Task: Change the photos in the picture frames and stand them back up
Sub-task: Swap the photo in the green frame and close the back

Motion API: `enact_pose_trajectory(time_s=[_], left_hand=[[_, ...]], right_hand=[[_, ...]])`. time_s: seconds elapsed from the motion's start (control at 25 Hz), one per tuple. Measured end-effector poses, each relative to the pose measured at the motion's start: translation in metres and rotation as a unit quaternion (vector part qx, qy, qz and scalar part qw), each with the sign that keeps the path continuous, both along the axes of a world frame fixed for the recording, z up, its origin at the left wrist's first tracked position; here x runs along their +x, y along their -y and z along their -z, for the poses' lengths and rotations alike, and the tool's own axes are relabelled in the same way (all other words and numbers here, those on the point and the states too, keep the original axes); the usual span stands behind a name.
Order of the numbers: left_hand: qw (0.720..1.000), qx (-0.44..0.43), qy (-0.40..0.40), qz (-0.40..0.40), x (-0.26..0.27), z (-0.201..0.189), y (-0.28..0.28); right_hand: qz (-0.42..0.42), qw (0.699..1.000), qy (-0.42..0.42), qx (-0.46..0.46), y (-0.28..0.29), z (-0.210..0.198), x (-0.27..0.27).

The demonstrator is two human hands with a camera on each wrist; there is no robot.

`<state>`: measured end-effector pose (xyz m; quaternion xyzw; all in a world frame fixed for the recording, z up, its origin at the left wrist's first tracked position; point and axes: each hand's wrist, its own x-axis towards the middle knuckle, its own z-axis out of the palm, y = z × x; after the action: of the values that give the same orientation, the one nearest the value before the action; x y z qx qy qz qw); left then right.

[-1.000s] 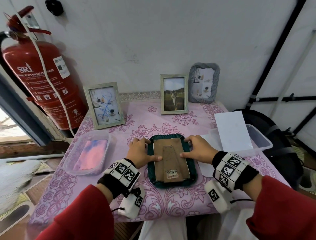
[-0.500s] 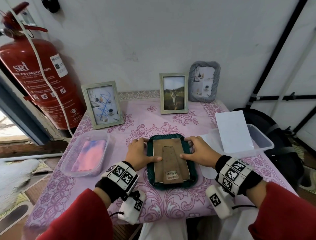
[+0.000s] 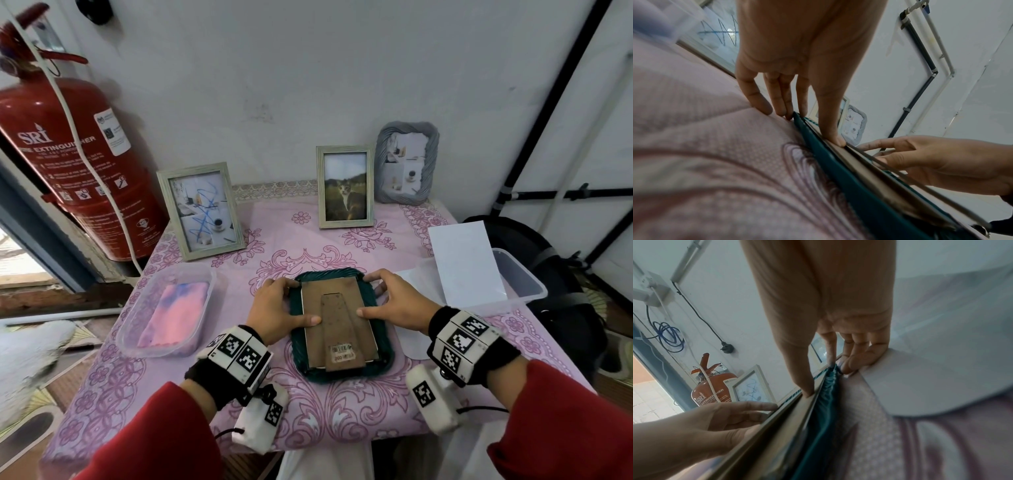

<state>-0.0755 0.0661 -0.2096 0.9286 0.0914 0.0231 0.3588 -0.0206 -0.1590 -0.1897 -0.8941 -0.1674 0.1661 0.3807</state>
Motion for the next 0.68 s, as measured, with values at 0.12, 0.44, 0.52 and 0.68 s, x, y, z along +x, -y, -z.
enact_pose_trajectory(time_s=[0.12,0.44,0.52,0.68], left_hand=[[0.999,-0.026,0.017,-0.020,-0.001,0.000,0.001],[0.999,-0.029,0.015,-0.029,-0.002,0.002,0.005],[0.999,-0.028,0.014,-0.029,-0.002,0.002,0.005],[0.999,-0.029,0.015,-0.031,-0.004,0.002,0.005]], right_hand=[[0.000,1.000,-0.004,0.008,0.001,0.001,-0.001],[-0.019,1.000,0.017,-0.001,0.000,0.008,-0.001],[-0.017,1.000,0.020,-0.011,0.001,0.010,-0.001],[-0.025,0.999,0.017,-0.022,0.002,0.013,0.001]])
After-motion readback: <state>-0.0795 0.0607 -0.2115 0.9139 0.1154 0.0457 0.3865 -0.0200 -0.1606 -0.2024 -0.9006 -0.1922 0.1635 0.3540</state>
